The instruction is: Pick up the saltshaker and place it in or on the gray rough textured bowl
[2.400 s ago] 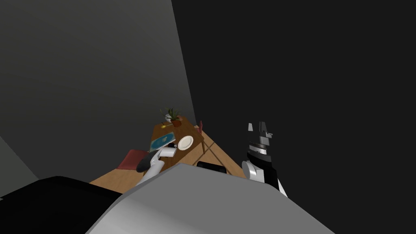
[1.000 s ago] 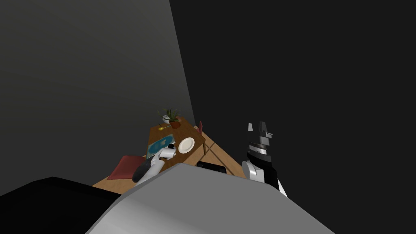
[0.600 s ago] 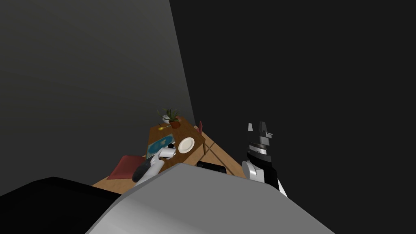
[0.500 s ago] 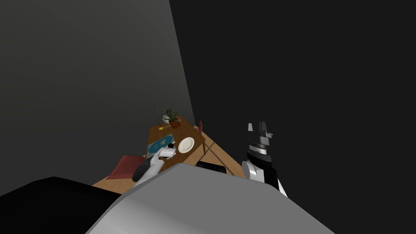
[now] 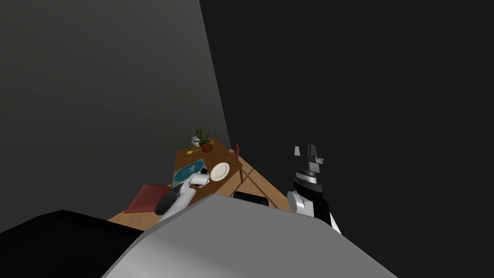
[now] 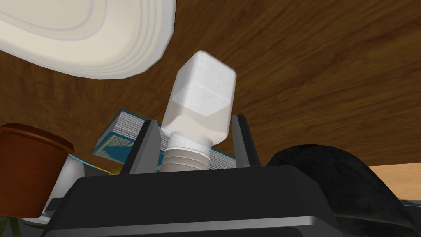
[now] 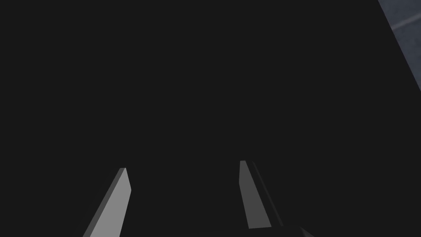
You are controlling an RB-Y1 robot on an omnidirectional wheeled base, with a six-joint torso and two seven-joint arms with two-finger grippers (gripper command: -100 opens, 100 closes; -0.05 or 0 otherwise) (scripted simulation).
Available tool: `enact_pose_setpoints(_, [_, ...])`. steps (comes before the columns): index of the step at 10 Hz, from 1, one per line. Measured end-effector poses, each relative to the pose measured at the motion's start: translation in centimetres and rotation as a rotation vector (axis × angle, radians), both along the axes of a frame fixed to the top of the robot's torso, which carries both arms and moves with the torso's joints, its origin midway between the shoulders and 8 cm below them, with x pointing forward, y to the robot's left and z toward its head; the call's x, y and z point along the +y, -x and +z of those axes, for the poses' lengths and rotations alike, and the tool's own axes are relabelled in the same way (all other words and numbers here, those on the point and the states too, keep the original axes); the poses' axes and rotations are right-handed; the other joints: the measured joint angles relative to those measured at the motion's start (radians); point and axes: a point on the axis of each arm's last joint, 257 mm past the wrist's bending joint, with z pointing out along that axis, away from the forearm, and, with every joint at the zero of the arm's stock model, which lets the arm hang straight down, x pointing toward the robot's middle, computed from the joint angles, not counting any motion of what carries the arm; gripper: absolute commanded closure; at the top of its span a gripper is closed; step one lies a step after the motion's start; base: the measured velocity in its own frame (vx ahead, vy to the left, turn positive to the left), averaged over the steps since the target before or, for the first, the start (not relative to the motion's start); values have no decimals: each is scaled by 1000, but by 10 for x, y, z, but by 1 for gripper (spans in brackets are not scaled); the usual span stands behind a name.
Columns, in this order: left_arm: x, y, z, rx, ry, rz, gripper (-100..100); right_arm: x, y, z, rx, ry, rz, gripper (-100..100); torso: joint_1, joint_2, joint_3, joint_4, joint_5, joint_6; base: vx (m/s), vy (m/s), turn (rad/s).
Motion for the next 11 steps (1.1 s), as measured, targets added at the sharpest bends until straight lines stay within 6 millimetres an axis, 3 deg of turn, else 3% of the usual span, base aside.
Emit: enact_pose_setpoints(11, [-28, -42, 46, 57, -62, -54, 100, 0, 0, 0, 0, 0, 0, 0, 2, 2, 1, 0, 0, 0, -61, -65, -30])
